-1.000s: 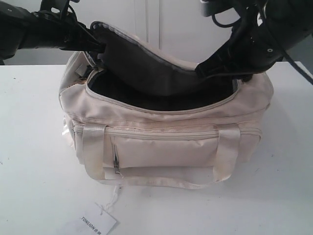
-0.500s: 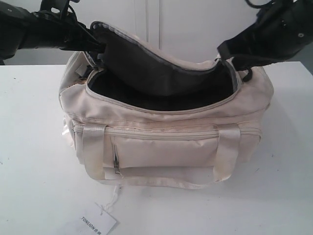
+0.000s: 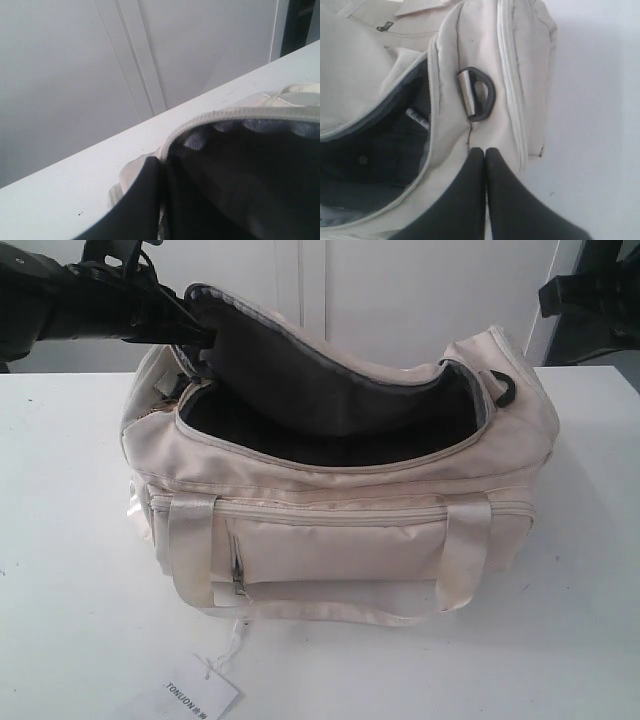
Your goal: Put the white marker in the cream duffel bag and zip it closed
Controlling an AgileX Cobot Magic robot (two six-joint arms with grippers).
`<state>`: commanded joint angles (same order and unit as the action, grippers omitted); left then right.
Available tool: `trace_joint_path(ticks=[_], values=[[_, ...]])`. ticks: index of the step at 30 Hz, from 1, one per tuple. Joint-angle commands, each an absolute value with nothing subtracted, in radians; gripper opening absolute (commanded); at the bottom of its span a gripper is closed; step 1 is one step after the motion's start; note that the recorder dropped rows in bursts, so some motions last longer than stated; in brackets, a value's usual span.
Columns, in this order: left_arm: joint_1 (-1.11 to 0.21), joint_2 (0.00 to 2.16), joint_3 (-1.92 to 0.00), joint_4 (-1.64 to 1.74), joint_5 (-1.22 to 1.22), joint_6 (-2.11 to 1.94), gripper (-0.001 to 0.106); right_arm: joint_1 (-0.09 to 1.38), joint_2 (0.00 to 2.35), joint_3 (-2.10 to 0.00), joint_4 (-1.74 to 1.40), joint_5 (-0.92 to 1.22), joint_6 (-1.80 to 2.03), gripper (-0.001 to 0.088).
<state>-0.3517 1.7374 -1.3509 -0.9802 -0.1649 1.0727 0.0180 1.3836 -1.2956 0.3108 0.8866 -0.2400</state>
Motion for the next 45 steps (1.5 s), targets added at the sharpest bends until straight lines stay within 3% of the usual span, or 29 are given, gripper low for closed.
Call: trace_joint_path(ticks=[21, 45], values=[[-0.352, 1.737, -1.351, -0.98, -0.155, 1.072, 0.0, 0.018, 1.384, -1.296, 0.311, 0.885, -0.24, 0.0], [-0.352, 1.733, -1.351, -1.009, 0.339, 1.045, 0.0, 0.018, 1.386, -1.296, 0.311, 0.875, -0.24, 0.0]])
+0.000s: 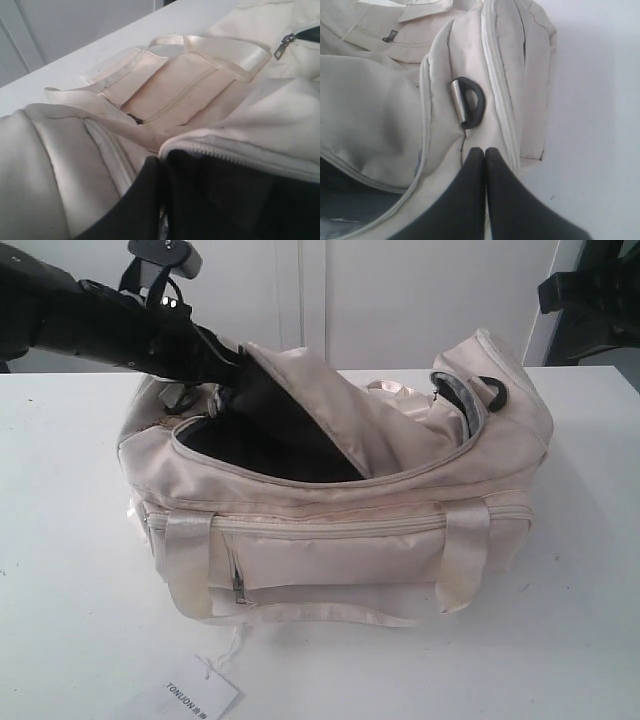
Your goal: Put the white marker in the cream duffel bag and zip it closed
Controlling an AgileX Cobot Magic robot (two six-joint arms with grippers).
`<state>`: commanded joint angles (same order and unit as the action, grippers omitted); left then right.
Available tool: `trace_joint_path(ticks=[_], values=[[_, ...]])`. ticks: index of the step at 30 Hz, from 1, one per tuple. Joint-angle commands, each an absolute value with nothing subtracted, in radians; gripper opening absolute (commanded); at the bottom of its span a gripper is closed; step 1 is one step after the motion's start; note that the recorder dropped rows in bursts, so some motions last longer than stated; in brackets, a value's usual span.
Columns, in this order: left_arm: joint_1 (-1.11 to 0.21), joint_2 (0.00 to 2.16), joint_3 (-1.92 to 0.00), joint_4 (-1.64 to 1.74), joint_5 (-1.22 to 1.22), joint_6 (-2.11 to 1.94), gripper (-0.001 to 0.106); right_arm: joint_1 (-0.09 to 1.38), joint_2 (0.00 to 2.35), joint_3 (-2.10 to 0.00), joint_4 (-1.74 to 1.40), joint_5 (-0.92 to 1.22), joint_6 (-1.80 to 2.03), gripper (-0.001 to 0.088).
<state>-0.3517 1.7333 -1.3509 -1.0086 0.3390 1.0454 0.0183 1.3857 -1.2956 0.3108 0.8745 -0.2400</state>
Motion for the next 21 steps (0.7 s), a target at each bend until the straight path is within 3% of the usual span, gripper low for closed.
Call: trace_joint_path(ticks=[21], values=[[-0.352, 1.646, -1.351, -0.969, 0.475, 1.045, 0.0, 0.018, 1.386, -1.296, 0.311, 0.875, -0.24, 0.0]])
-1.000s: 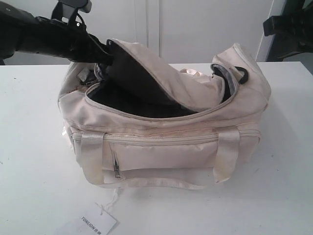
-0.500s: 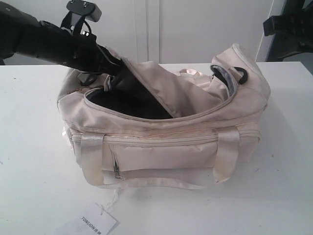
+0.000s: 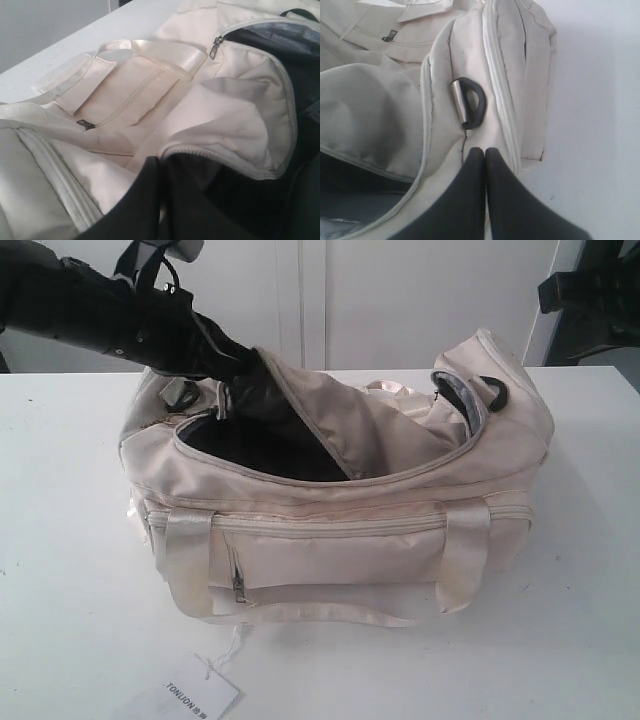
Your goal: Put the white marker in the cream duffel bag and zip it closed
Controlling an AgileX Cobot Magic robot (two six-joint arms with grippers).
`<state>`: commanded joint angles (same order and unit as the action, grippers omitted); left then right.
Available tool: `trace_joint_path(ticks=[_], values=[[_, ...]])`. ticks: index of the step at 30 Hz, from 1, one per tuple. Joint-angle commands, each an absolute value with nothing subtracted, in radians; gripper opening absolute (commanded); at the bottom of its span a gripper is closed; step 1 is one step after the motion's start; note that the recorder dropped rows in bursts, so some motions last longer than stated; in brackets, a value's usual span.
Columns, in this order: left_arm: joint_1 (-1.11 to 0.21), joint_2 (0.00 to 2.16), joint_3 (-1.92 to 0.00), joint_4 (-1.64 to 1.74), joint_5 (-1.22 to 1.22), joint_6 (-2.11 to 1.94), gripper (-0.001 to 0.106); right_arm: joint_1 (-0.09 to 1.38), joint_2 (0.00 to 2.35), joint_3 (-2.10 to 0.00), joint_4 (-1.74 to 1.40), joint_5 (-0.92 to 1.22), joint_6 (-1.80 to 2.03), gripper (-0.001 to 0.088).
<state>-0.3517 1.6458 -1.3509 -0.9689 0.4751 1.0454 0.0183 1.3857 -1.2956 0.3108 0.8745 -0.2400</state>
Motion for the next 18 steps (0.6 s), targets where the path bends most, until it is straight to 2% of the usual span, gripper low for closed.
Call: trace_joint_path(ticks=[18], values=[[-0.352, 1.605, -1.351, -0.746, 0.614, 1.132, 0.0, 0.018, 1.386, -1.296, 0.311, 0.875, -0.24, 0.0]])
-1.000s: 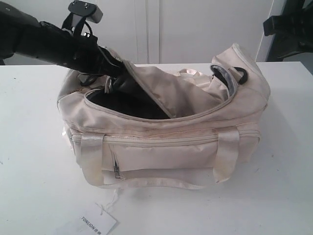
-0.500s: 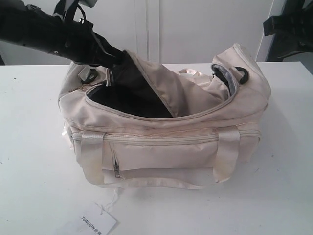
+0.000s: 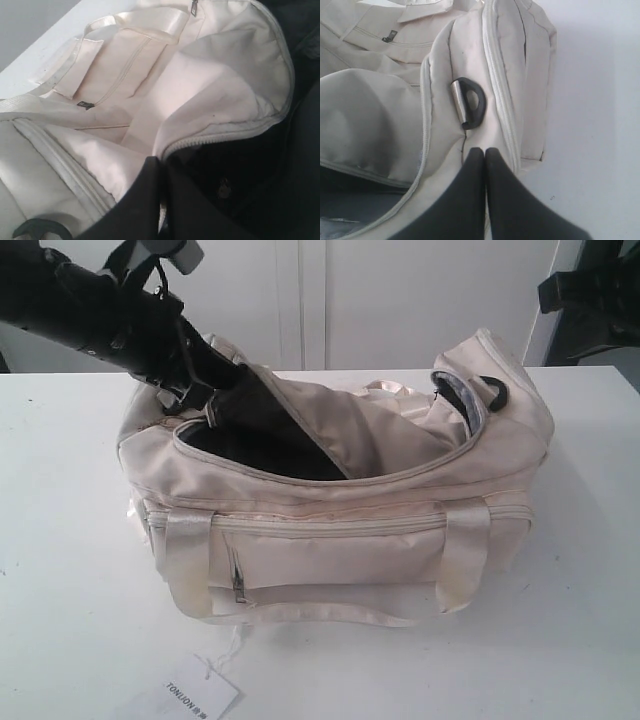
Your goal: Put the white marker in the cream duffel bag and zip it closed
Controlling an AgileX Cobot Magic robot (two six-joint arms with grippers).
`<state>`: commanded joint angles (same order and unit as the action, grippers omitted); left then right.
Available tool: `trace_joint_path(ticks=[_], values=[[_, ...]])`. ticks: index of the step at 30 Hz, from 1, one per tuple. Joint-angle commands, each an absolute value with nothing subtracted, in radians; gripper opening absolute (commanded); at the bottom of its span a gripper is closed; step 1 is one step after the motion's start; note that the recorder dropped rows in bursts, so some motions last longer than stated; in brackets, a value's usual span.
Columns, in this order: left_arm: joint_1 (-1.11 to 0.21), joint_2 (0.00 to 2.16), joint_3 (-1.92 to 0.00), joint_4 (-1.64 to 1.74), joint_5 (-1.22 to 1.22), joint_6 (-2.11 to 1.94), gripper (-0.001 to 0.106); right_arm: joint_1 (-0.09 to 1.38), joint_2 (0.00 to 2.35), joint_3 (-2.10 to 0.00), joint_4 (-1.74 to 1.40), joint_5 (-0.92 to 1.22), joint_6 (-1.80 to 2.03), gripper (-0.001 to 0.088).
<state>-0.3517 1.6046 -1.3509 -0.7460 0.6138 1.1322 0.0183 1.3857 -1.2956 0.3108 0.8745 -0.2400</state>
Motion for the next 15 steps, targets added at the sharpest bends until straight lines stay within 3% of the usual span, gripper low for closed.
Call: trace_joint_path(ticks=[15], values=[[-0.352, 1.605, -1.351, -0.587, 0.666, 1.211, 0.0, 0.018, 1.386, -1.294, 0.311, 0.875, -0.24, 0.0]])
